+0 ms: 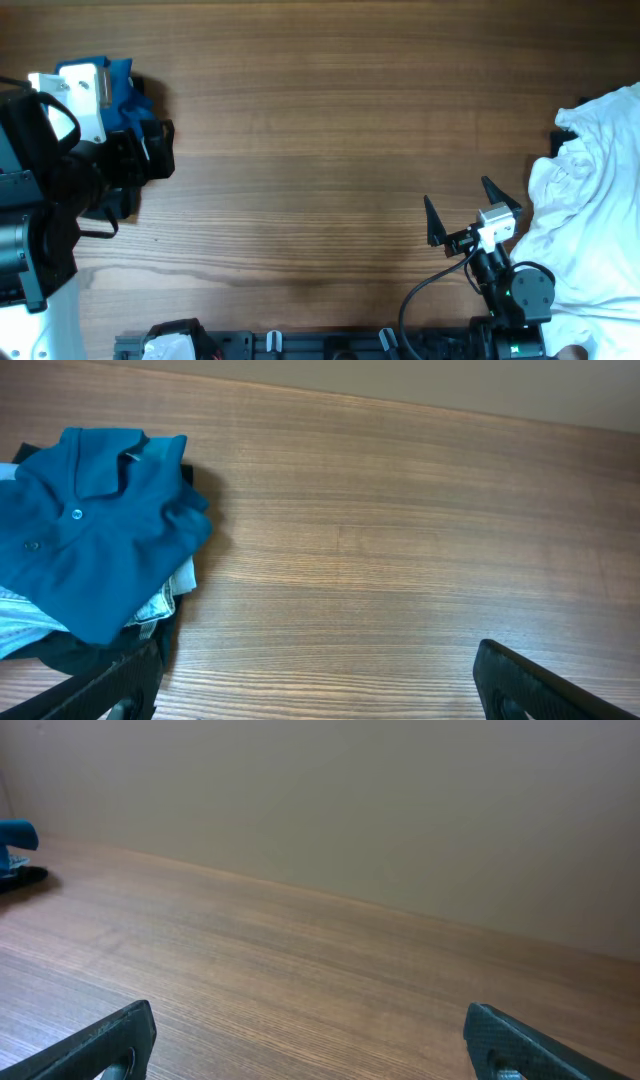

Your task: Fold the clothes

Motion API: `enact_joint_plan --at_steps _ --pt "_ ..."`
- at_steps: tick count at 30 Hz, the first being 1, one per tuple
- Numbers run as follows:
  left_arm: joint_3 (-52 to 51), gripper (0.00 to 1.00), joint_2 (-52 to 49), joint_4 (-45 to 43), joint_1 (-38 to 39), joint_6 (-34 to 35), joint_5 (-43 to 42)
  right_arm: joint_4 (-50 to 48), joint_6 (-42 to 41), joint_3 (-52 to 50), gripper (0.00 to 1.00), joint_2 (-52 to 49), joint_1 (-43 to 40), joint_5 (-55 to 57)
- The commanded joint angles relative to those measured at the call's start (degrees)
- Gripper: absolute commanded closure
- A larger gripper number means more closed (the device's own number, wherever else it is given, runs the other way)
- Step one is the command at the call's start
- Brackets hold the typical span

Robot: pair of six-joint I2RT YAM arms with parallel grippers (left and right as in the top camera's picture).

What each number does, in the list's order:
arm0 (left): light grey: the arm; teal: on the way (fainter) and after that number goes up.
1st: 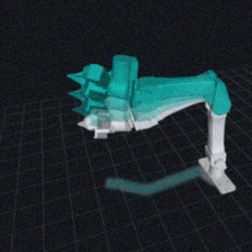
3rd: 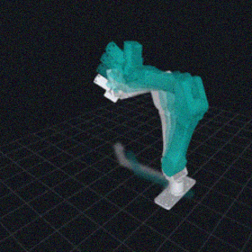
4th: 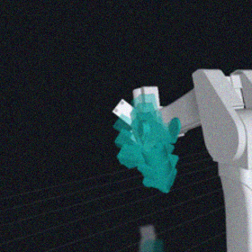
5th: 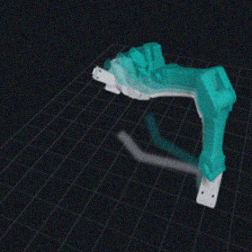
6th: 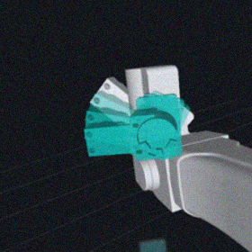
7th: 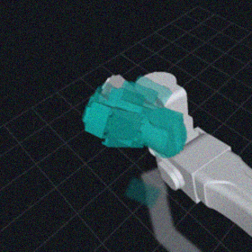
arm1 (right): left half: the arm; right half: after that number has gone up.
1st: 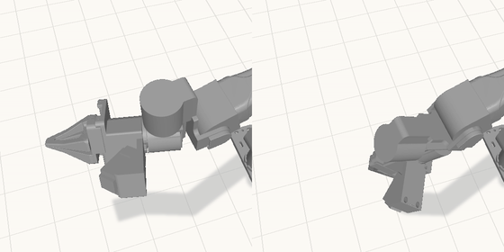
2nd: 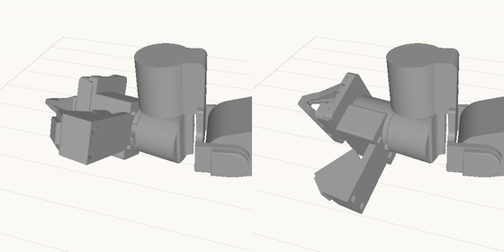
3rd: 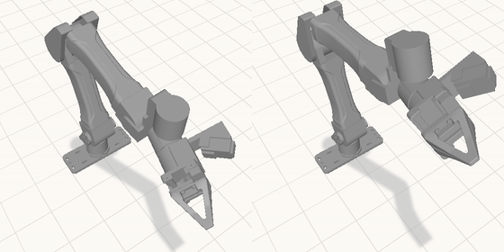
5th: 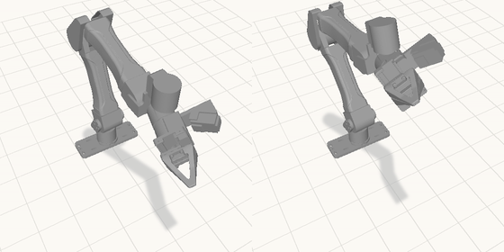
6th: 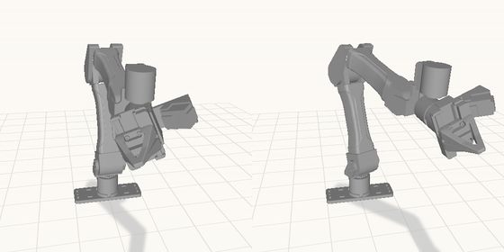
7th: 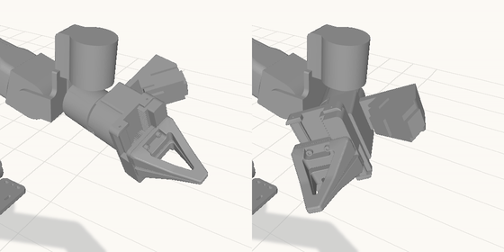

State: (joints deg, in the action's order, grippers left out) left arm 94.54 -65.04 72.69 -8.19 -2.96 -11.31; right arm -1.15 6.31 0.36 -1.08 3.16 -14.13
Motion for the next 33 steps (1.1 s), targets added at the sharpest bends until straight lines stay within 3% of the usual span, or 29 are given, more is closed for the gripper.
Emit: enact_joint_plan --at_steps 1,15,20,27,33 --pt "-0.17 0.0 0.0 -0.17 0.35 -1.11 0.48 -0.2 -0.42 -0.07 0.0 0.48 -0.22 -1.11" --pt "-2.32 0.0 4.83 -0.35 2.38 -1.33 6.78 -0.2 -0.39 -0.07 0.0 0.5 -0.22 -1.11" --pt "-14.91 0.0 12.83 -18.4 6.03 -1.33 6.49 -0.2 -0.39 -0.07 0.0 0.5 -0.22 -1.11" --pt "-47.01 0.0 27.08 -52.52 9.79 -1.22 4.68 -0.2 -0.42 -0.07 0.0 0.5 -0.22 -1.11" --pt "-68.06 0.0 37.64 -68.48 12.28 0.13 4.31 -0.2 -0.39 -0.07 0.0 0.5 -0.22 -1.11"
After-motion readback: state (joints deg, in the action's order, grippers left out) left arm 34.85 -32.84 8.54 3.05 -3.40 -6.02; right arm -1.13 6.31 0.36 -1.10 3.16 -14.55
